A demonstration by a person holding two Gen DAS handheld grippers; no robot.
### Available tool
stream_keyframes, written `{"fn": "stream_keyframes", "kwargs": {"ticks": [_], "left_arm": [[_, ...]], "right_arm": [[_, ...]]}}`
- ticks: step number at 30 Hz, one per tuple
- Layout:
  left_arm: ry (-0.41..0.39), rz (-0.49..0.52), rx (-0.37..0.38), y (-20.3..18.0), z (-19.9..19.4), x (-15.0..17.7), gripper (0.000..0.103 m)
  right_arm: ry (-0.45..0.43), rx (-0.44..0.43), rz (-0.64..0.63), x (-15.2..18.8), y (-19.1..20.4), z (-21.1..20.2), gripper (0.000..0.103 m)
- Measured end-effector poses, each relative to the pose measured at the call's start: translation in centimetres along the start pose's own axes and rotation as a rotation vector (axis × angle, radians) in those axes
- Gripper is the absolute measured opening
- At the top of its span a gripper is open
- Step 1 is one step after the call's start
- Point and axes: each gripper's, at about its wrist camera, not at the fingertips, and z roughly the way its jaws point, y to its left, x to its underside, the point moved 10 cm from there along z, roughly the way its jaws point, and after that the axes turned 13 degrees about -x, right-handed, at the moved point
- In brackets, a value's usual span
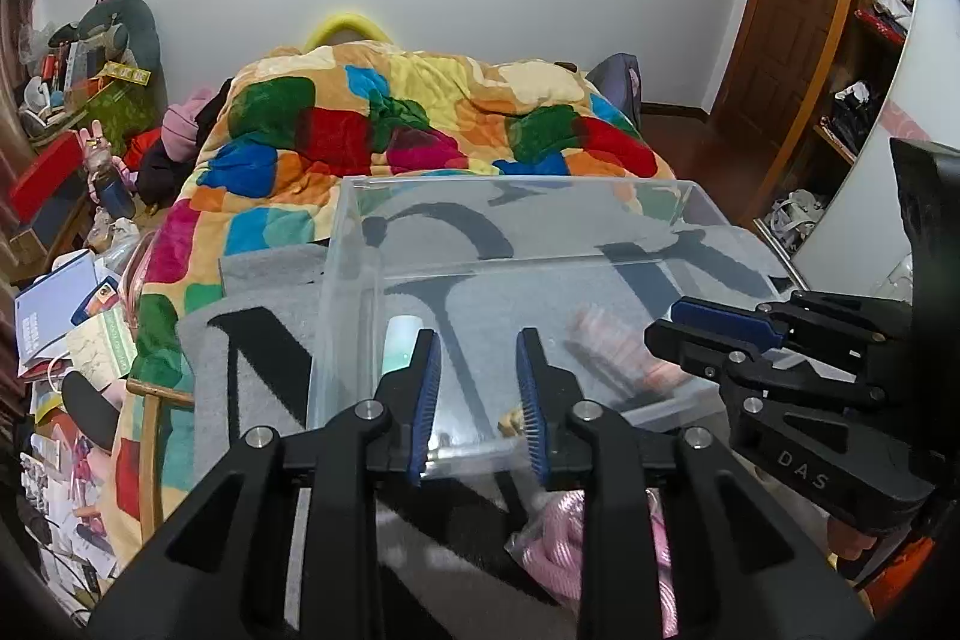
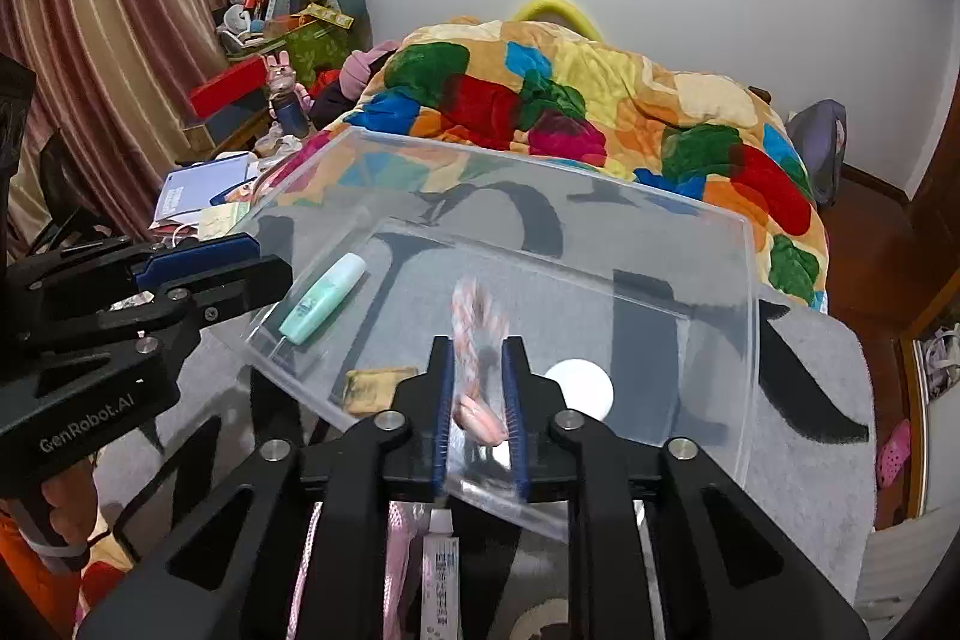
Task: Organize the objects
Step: 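Lower the soap bar and braided loop into the clear box and release both, then grasp the bagged pink rope with the left tool while the right tool grasps the blue tape ring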
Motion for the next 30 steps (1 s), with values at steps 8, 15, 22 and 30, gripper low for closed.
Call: {"fn": "stream_keyframes", "kwargs": {"ticks": [8, 15, 22, 30], "left_arm": [[-0.031, -0.003, -0.016, -0.1, -2.6, 0.8, 0.078], [0.001, 0.031, -0.019, -2.1, -3.2, 4.2, 0.095], [0.108, 0.036, -0.024, -4.3, -1.5, 8.4, 0.095], [0.185, -0.018, -0.037, -5.7, 0.1, 10.5, 0.096]], "right_arm": [[-0.074, 0.036, -0.03, 1.1, 0.7, -4.9, 0.036], [-0.113, 0.086, -0.024, 5.3, 0.5, -9.4, 0.047], [-0.021, 0.061, 0.058, 12.8, 0.7, -9.6, 0.047], [0.044, 0.033, 0.062, 17.8, 2.0, -8.9, 0.047]]}}
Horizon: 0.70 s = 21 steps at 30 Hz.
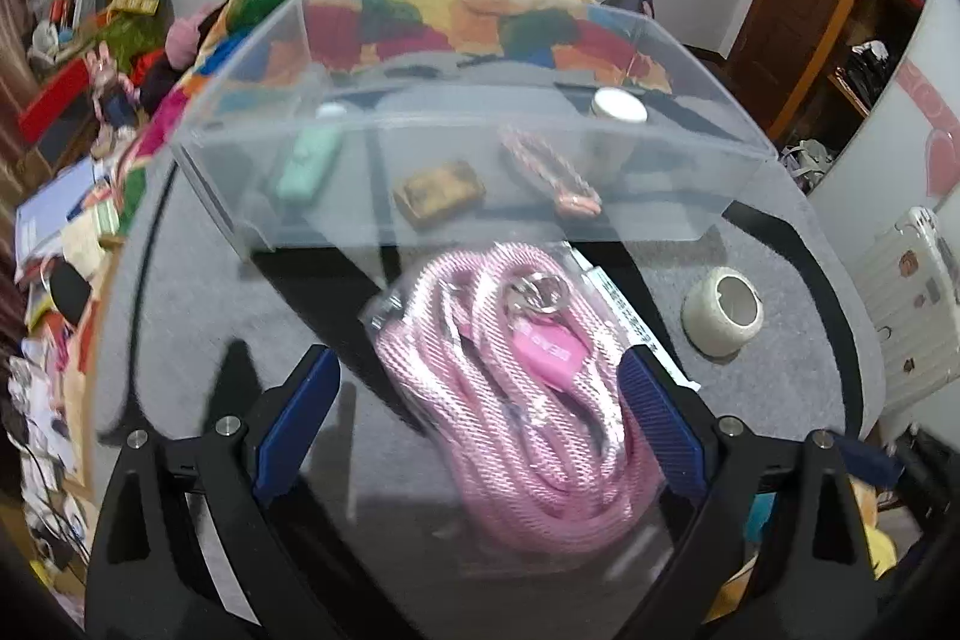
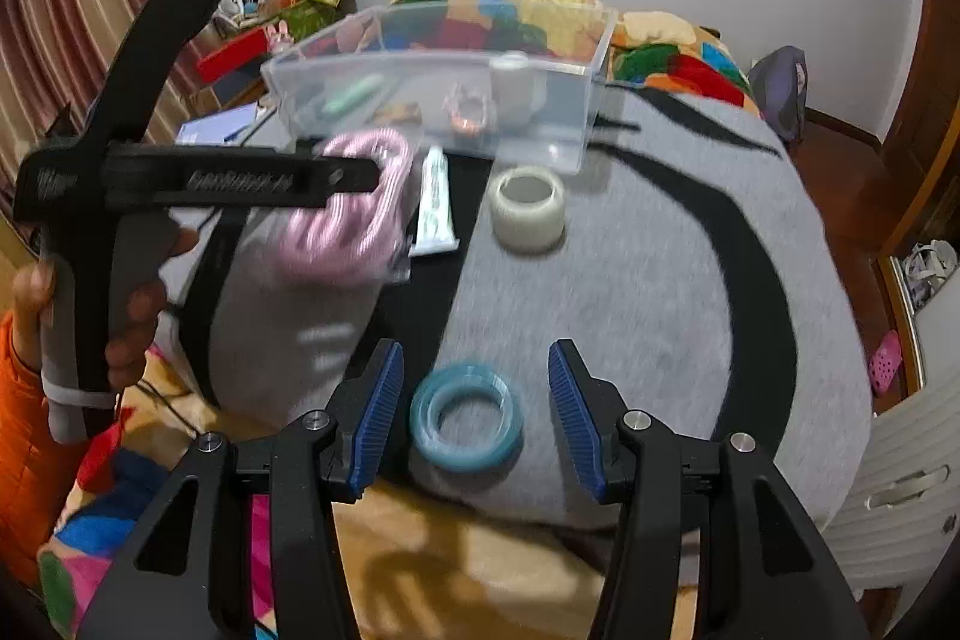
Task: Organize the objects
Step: 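Grasp the bagged pink rope with the left tool while the right tool grasps the blue tape ring, then carry the pink rope bag and blue tape ring into the box and release both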
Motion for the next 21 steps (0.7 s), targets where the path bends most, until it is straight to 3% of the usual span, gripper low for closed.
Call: {"fn": "stream_keyframes", "kwargs": {"ticks": [5, 9, 16, 21], "left_arm": [[-0.017, -0.014, -0.023, -0.3, 0.3, 0.1, 0.098], [-0.034, 0.013, -0.064, 1.3, 0.3, 0.3, 0.098], [0.016, -0.016, 0.005, 4.1, 0.3, 1.5, 0.098], [-0.012, 0.001, 0.059, 2.1, -1.2, 0.6, 0.098]], "right_arm": [[0.025, -0.003, -0.007, 0.9, -0.1, 0.6, 0.046], [0.017, -0.016, 0.005, 1.0, -0.2, 0.7, 0.036], [-0.046, 0.019, 0.015, -1.1, -1.2, 0.0, 0.036], [-0.075, 0.029, 0.024, -2.8, -1.9, -0.1, 0.036]]}}
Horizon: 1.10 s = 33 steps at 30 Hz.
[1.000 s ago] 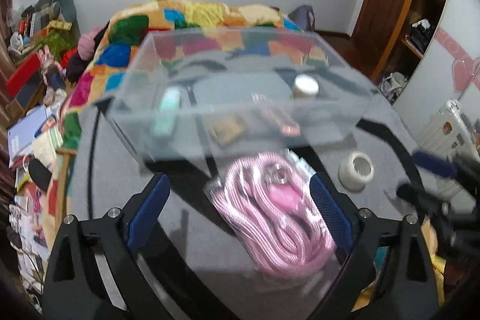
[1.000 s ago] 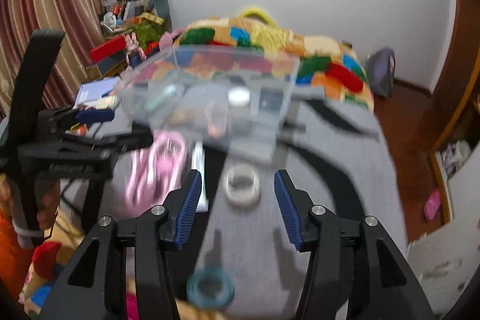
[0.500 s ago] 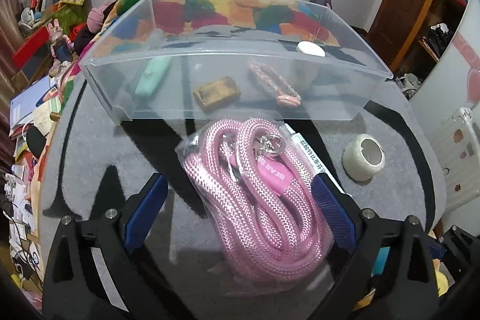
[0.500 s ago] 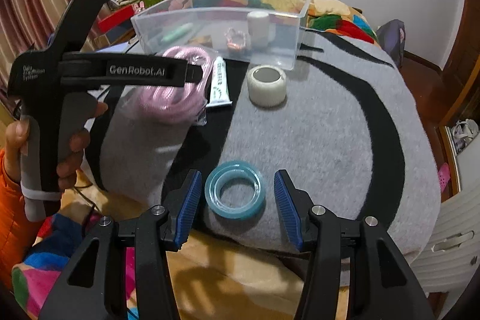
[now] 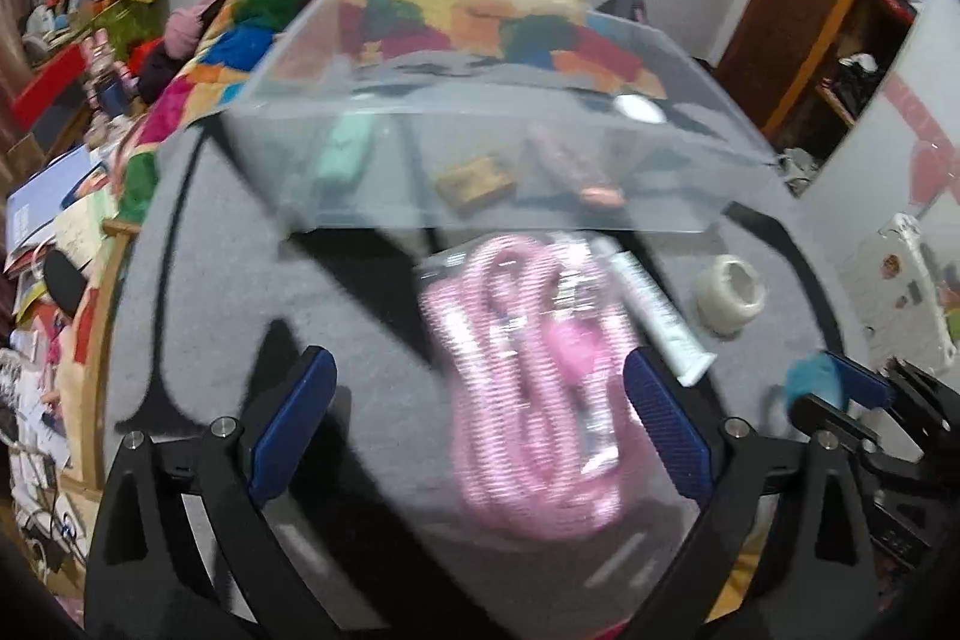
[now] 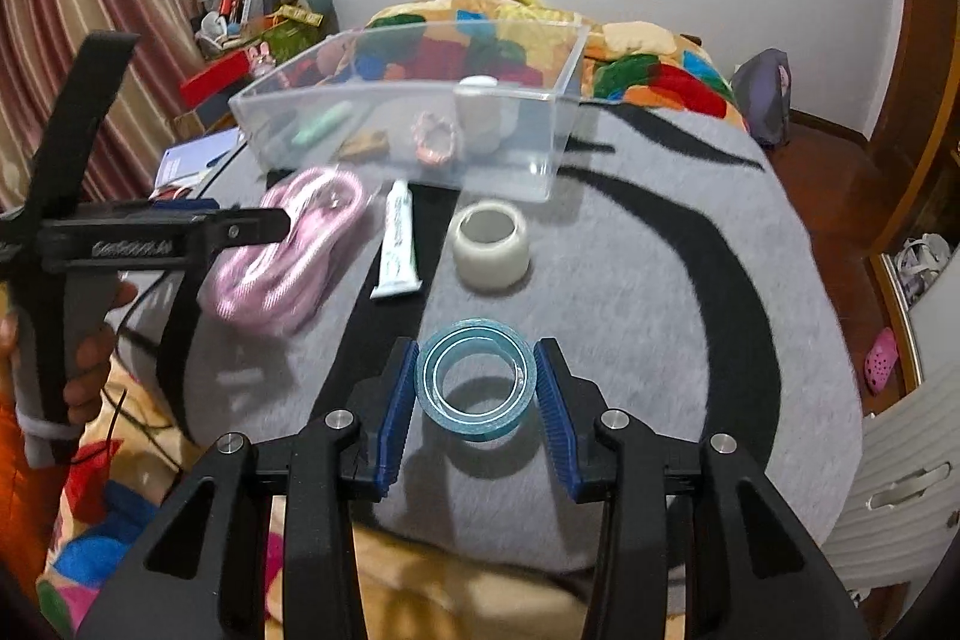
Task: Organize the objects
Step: 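Carry the pink rope bag and blue tape ring into the box and release both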
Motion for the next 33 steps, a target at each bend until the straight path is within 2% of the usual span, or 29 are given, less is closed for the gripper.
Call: {"fn": "stream_keyframes", "kwargs": {"ticks": [2, 6, 7, 8, 10, 11, 12, 14, 17, 22, 28, 33], "left_arm": [[-0.001, 0.042, -0.007, -1.3, 0.2, 0.0, 0.098], [0.042, 0.092, -0.082, -2.4, 2.8, 1.0, 0.098], [0.039, 0.083, -0.101, -2.2, 3.3, 1.2, 0.098], [-0.001, 0.076, -0.114, -2.2, 3.1, 1.1, 0.098], [-0.025, 0.074, -0.105, -2.4, 2.8, 1.2, 0.086], [-0.04, 0.083, -0.099, -2.6, 2.4, 1.2, 0.069], [-0.048, 0.095, -0.102, -2.7, 2.1, 1.2, 0.063], [-0.047, 0.093, -0.083, -2.7, 1.8, 1.3, 0.06], [-0.049, 0.075, -0.053, -2.2, 0.9, 1.5, 0.058], [-0.121, 0.055, -0.029, -1.0, -2.1, 0.2, 0.057], [-0.212, 0.026, -0.006, 0.4, -5.8, -3.1, 0.057], [-0.219, -0.021, -0.013, 2.2, -6.3, -6.0, 0.057]], "right_arm": [[-0.014, 0.007, -0.001, -0.6, -0.2, -0.1, 0.036], [-0.038, 0.006, 0.002, -1.5, -0.1, -0.3, 0.036], [-0.04, 0.005, 0.002, -1.6, -0.1, -0.4, 0.036], [-0.042, 0.004, 0.0, -1.8, 0.0, -0.3, 0.036], [-0.046, 0.003, -0.004, -2.0, 0.1, -0.4, 0.036], [-0.048, 0.003, -0.006, -2.2, 0.1, -0.4, 0.036], [-0.052, 0.002, -0.007, -2.4, 0.2, -0.4, 0.036], [-0.065, 0.002, -0.01, -3.1, 0.3, -0.4, 0.036], [-0.087, -0.001, -0.022, -4.4, 0.8, -0.6, 0.036], [-0.118, 0.0, -0.047, -6.7, 1.4, -0.6, 0.036], [-0.163, -0.014, -0.059, -10.3, 2.0, -0.2, 0.036], [-0.181, -0.013, -0.062, -13.0, 2.0, 0.7, 0.036]]}}
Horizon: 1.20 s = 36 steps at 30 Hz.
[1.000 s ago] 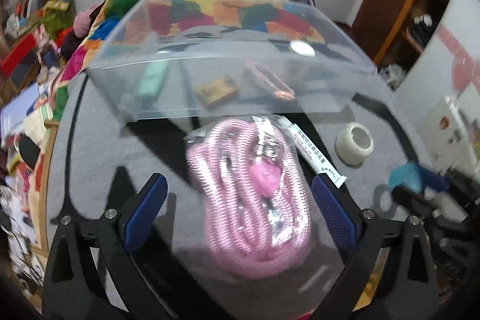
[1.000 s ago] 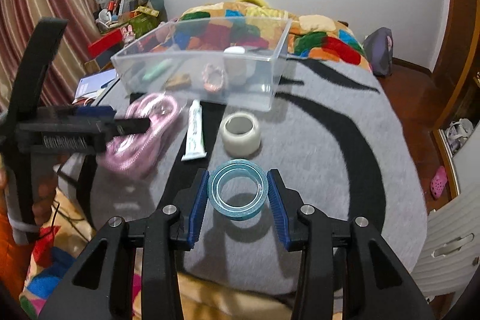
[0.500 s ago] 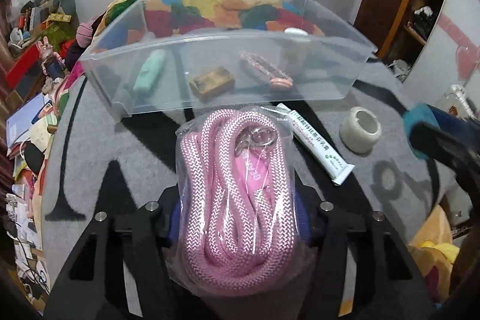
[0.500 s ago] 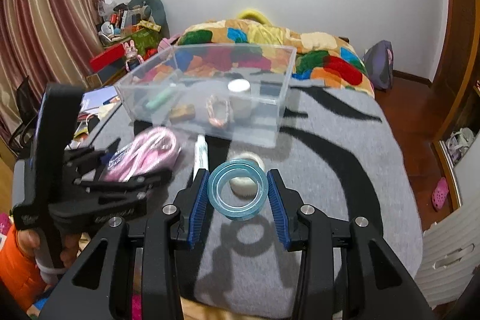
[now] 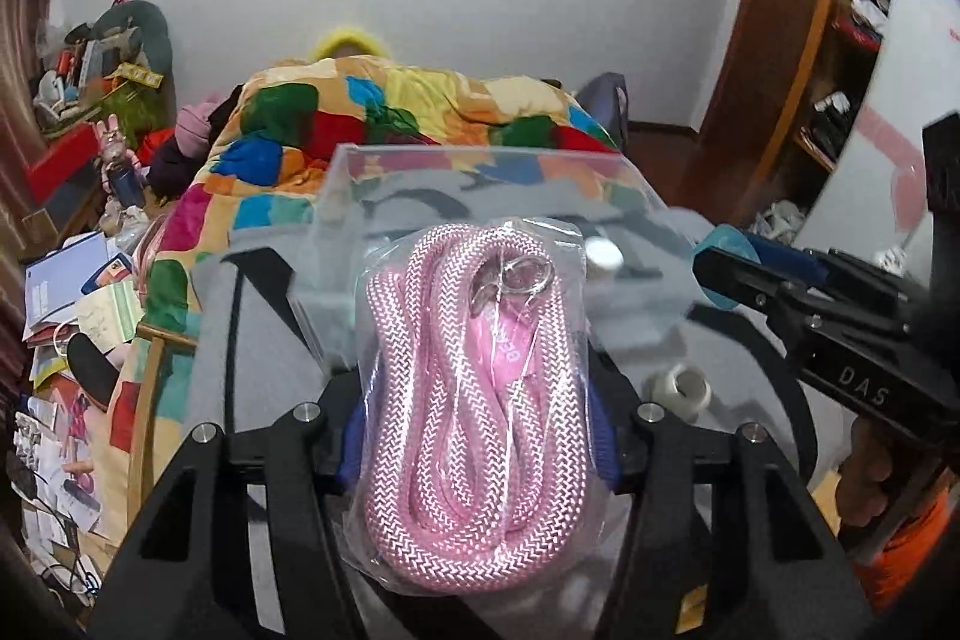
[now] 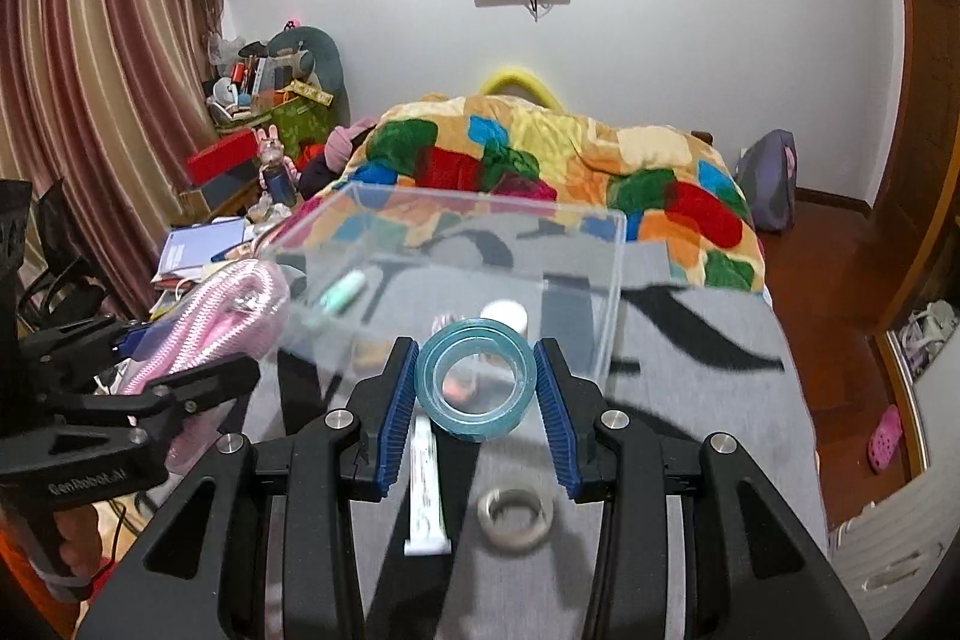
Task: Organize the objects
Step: 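Carry the pink rope bag and blue tape ring into the box and release both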
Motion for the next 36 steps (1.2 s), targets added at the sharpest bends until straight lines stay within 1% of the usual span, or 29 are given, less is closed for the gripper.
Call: {"fn": "stream_keyframes", "kwargs": {"ticks": [5, 10, 18, 20, 23, 25, 26, 28, 30, 33, 36], "left_arm": [[0.004, -0.029, -0.014, 1.5, 1.4, -2.0, 0.057], [0.023, -0.043, -0.028, 2.5, 3.4, -3.6, 0.057], [0.063, -0.041, -0.03, 2.4, 6.7, -4.3, 0.057], [0.072, -0.057, -0.031, 2.6, 7.5, -4.3, 0.057], [0.093, -0.081, -0.006, 2.7, 8.6, -4.3, 0.057], [0.096, -0.076, -0.007, 2.6, 8.8, -4.4, 0.057], [0.095, -0.068, -0.009, 2.4, 8.8, -4.4, 0.057], [0.096, -0.057, -0.006, 2.2, 8.9, -4.3, 0.058], [0.105, -0.05, -0.002, 2.0, 9.0, -4.2, 0.058], [0.096, -0.049, -0.002, 2.0, 8.6, -4.3, 0.058], [0.059, -0.046, 0.0, 2.1, 7.0, -5.0, 0.06]], "right_arm": [[-0.001, -0.013, 0.018, -2.1, -0.3, 1.8, 0.036], [0.023, -0.019, 0.011, -3.2, 0.0, 4.3, 0.036], [0.118, -0.048, -0.005, -2.0, 0.8, 9.0, 0.036], [0.132, -0.03, -0.01, -1.8, 0.6, 9.8, 0.036], [0.176, -0.073, 0.017, -1.3, 0.2, 11.0, 0.037], [0.195, -0.081, 0.027, -0.9, 0.0, 11.4, 0.037], [0.206, -0.082, 0.026, -0.6, -0.1, 11.6, 0.038], [0.215, -0.081, 0.029, -0.3, -0.1, 11.7, 0.044], [0.202, -0.078, 0.027, -0.3, -0.2, 11.3, 0.057], [0.181, -0.05, -0.001, -0.7, -0.1, 10.4, 0.059], [0.16, -0.01, -0.045, -1.1, -0.1, 9.0, 0.059]]}}
